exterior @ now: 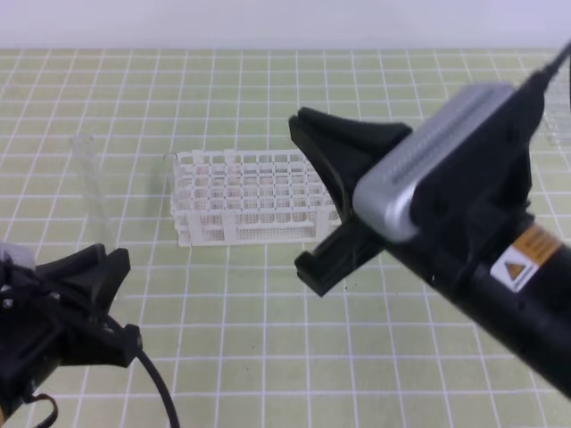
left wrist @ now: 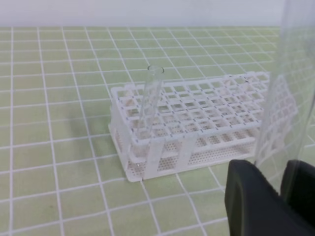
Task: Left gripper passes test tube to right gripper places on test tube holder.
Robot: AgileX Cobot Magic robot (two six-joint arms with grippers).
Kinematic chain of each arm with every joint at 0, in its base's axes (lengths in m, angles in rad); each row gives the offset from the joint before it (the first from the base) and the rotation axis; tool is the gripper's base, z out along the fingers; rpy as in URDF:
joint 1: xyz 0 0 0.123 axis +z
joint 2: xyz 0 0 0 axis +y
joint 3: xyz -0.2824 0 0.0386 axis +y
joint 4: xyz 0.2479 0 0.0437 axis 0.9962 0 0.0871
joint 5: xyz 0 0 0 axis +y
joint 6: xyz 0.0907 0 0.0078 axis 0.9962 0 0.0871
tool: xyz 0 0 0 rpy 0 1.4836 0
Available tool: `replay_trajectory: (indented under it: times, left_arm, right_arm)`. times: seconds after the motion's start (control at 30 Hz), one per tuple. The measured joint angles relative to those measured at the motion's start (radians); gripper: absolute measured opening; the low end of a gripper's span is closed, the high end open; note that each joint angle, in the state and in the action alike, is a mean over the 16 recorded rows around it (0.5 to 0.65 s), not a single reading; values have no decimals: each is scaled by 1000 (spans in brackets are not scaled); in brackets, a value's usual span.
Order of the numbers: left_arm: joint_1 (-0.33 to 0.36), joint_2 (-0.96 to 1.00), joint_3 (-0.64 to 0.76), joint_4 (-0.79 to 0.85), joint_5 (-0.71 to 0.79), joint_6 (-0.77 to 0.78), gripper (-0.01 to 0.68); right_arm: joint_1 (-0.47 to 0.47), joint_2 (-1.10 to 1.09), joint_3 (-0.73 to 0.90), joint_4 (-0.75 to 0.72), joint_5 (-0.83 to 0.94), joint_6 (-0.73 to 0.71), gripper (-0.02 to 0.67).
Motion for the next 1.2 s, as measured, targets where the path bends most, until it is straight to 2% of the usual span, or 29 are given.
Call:
replay_trajectory:
  times: [0.17, 0.37, 0.6, 0.87, 1.0, 1.2]
  left_arm:
    - [0, 0, 0, 16, 1, -2, 70]
    - [0, 0, 0, 50, 11, -10, 58]
    - [0, 0, 0, 82, 17, -25, 58]
    - [0, 0, 0, 90, 15, -42, 70]
    - [0, 0, 0, 92, 14, -49, 70]
    - [0, 0, 0, 102, 17, -59, 58]
  right_arm:
    - [46, 27, 63, -90, -145, 43, -16]
    - [62, 73, 81, -270, -234, 215, 16]
    - [67, 135, 47, -467, -306, 398, 166]
    - [68, 205, -51, -545, -299, 547, 358]
    - [68, 244, -107, -579, -277, 606, 402]
    - [68, 300, -174, -628, -243, 691, 414]
